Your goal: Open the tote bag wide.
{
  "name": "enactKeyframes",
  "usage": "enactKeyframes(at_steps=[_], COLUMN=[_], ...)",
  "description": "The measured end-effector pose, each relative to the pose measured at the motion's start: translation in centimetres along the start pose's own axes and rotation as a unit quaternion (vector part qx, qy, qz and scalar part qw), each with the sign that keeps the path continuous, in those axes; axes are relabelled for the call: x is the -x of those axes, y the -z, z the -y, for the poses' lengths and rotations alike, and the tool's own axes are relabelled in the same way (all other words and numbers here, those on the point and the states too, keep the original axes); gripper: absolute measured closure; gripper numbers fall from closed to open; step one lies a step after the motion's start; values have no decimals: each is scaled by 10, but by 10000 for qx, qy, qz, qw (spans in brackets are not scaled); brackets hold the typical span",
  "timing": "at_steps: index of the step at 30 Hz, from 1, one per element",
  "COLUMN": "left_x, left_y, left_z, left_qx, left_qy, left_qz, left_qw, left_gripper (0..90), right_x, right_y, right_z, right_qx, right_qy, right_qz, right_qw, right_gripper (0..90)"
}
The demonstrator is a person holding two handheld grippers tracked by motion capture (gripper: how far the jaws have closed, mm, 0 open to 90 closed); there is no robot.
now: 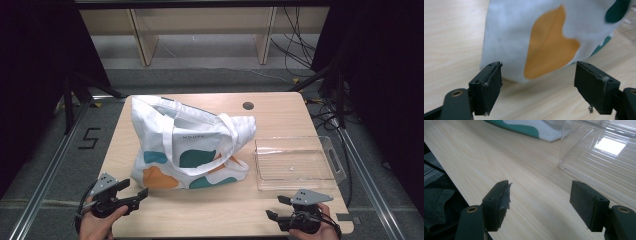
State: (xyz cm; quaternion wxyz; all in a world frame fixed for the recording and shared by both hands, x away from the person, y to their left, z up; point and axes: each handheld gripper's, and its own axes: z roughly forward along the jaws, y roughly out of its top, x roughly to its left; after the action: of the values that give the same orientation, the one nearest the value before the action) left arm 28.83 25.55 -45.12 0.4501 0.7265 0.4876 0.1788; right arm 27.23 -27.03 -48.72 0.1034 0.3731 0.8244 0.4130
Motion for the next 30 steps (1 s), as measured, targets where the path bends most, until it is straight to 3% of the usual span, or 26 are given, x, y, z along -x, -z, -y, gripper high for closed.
enactKeyframes(at_steps=[1,2,3,4,5,7,8,9,10,14,15,16,19,23,27,30], left_x=[1,1,2,3,6,9,11,14,16,22,23,24,26,26,22,21], left_y=[2,3,4,6,8,9,9,10,11,9,7,5,-2,-9,-13,-14], left_z=[-5,-11,-18,-25,-40,-47,-53,-61,-66,-83,-86,-88,-92,-92,-89,-86], left_qx=[32,65,114,156,224,253,288,306,324,371,347,308,314,307,458,478], left_qy=[-51,-97,-111,-145,-224,-286,-338,-435,-481,-723,-735,-779,-880,-1168,-1317,-1413], left_qz=[17,10,21,80,202,208,232,241,213,187,233,245,254,-38,-60,-33], left_qw=[10000,9999,9999,9997,9993,9991,9987,9983,9981,9965,9964,9962,9953,9927,9902,9888], left_gripper=[225,227,228,232,238,237,238,239,251,291,295,302,372,569,770,857], right_x=[0,-1,-4,0,-3,-1,-3,-3,1,1,-3,-3,-3,-3,-2,0], right_y=[1,1,2,1,3,3,3,3,3,2,3,3,3,3,2,0], right_z=[0,0,-1,-1,-1,-2,-2,-2,-2,-2,-2,-2,-2,-2,-2,-2], right_qx=[-1,28,-4,18,-30,-2,-17,8,-9,64,31,37,59,21,36,32], right_qy=[32,-83,-186,15,-123,-19,-164,-135,42,50,-150,-112,-70,-89,-63,25], right_qz=[71,-7,62,-15,-49,-58,-29,-33,-54,-28,-5,1,84,15,9,-54], right_qw=[10000,10000,9998,10000,9999,10000,9999,9999,10000,10000,9999,9999,9999,10000,10000,10000], right_gripper=[328,328,328,328,328,327,328,328,328,328,328,328,328,328,329,329])
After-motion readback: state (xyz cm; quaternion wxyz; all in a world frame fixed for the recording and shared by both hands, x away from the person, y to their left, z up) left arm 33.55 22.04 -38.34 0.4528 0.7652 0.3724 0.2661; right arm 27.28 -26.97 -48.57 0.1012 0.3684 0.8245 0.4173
